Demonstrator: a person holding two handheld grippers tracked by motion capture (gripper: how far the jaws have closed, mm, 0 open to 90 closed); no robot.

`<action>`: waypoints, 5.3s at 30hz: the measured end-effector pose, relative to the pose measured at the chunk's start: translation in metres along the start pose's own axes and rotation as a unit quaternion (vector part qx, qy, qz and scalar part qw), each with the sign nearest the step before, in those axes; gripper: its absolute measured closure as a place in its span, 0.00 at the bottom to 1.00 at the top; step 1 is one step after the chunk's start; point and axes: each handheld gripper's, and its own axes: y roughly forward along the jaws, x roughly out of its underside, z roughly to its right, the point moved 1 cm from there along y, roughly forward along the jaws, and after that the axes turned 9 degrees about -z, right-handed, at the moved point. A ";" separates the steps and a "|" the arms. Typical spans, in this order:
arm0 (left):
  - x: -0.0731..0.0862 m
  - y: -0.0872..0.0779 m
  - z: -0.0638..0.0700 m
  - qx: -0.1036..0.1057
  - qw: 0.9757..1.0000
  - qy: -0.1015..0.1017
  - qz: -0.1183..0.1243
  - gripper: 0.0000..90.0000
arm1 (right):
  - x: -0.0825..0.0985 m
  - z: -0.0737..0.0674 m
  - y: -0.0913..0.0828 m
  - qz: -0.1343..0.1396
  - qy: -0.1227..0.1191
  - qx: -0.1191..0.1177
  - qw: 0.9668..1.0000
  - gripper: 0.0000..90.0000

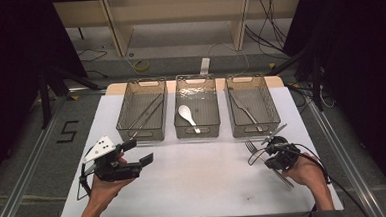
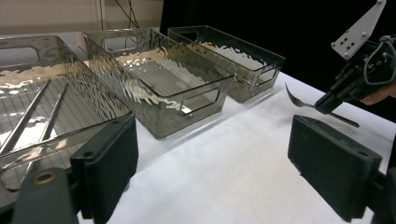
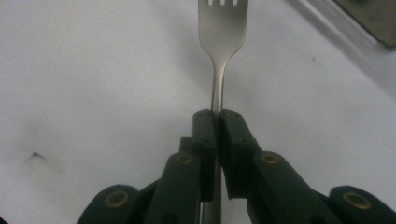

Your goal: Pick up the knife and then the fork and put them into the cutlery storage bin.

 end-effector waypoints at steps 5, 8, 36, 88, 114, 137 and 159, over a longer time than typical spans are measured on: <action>0.000 0.000 0.000 -0.001 1.000 -0.001 0.000 0.17 | 0.002 0.002 -0.006 0.018 0.001 -0.001 1.000 0.95; 0.000 0.000 0.000 -0.001 1.000 -0.001 0.000 0.17 | 0.002 0.004 -0.008 0.024 0.003 0.003 1.000 0.95; 0.000 0.000 -0.001 -0.004 1.000 -0.003 0.001 0.17 | -0.013 0.025 -0.039 0.102 0.029 0.006 0.994 0.95; 0.000 0.000 -0.001 0.000 1.000 -0.006 0.005 0.17 | -0.146 0.083 -0.071 0.158 0.095 0.060 0.981 0.95; 0.000 -0.001 -0.001 0.000 1.000 -0.006 0.006 0.17 | -0.153 0.091 -0.041 0.174 0.120 0.081 0.974 0.95; 0.000 -0.001 -0.001 0.000 1.000 -0.006 0.006 0.17 | -0.144 0.090 -0.015 0.163 0.136 0.067 0.975 0.95; 0.000 -0.001 -0.001 0.000 1.000 -0.007 0.005 0.17 | -0.136 0.098 -0.018 0.174 0.191 0.033 0.965 0.76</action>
